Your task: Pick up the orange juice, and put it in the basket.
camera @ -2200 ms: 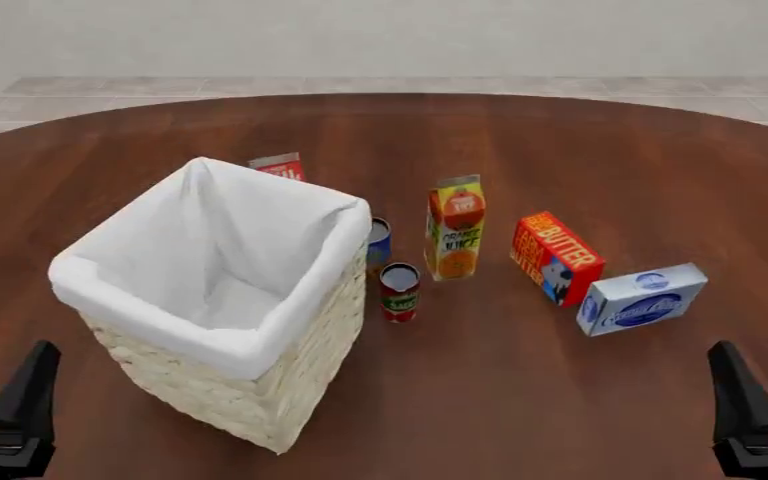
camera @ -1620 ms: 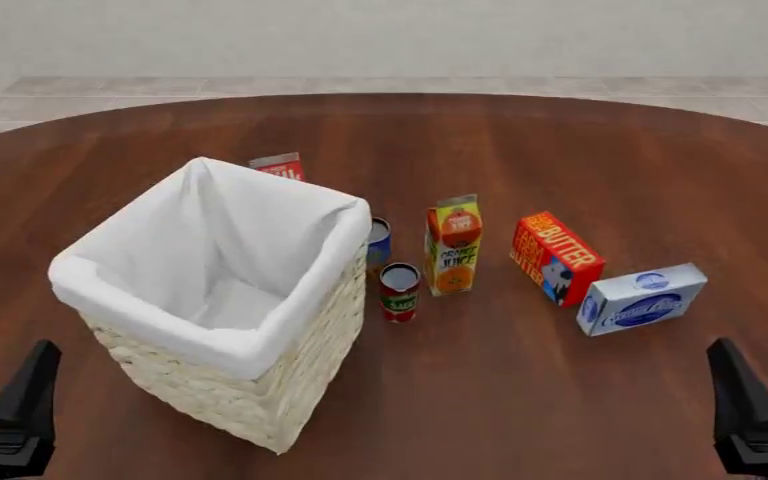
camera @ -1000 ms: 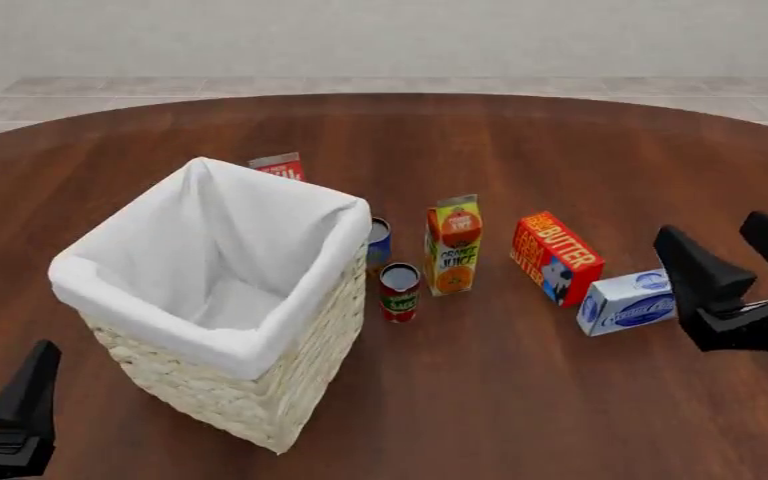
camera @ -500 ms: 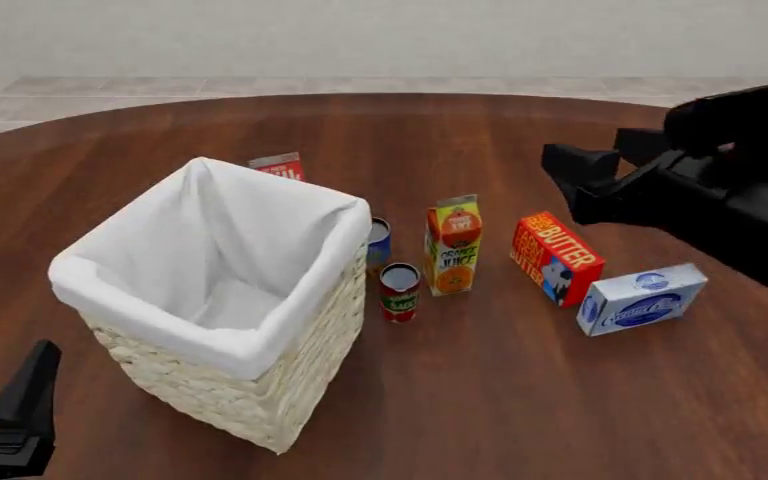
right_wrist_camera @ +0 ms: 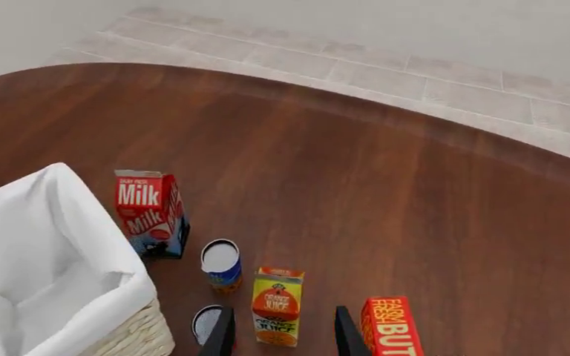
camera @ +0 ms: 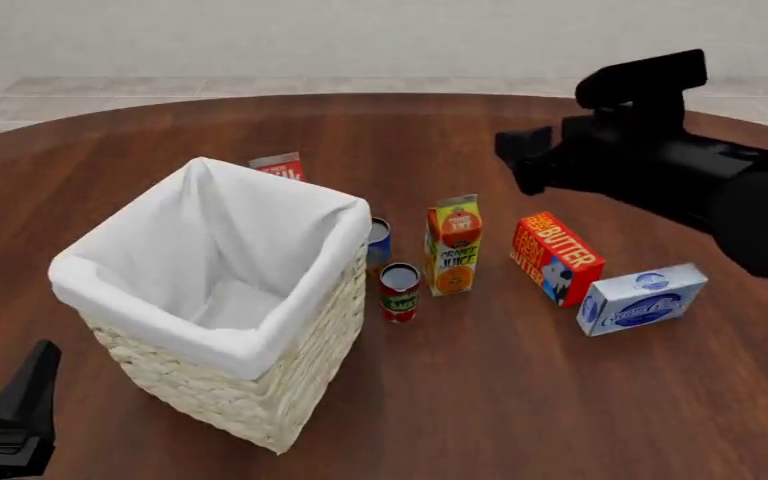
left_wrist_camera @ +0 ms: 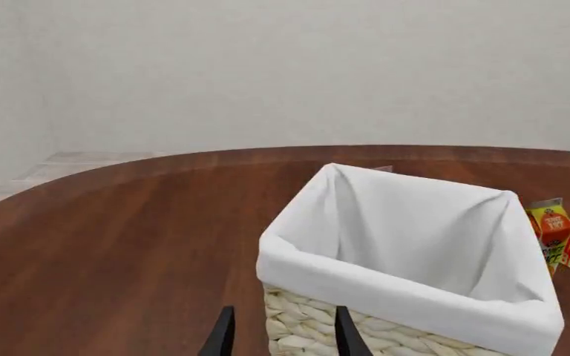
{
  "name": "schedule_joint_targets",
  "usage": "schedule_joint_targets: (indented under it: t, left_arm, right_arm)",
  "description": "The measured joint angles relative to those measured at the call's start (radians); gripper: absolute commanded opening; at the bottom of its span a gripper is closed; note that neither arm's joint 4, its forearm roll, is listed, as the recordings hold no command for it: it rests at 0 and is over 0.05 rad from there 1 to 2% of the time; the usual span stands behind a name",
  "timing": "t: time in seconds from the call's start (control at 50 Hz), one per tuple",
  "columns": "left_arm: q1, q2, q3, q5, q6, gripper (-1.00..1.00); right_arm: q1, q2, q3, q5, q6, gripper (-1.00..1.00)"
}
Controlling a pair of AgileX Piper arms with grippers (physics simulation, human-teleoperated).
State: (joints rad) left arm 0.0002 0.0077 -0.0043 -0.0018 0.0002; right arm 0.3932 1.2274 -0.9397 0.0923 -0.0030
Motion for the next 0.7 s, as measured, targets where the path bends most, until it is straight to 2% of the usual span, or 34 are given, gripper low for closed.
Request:
schedule_joint_targets:
  t: [0.24, 0.7]
  left_arm:
    - [0.000, 0.000, 0.000, 0.000, 0.000, 1.00]
    - [0.000, 0.000, 0.000, 0.000, 0.000, 1.00]
  right_arm:
    - [-0.036, 0.087, -0.023, -0.016, -0.008, 1.00]
    - [-0.031, 0.208, -0.028, -0.073, 0.005, 1.00]
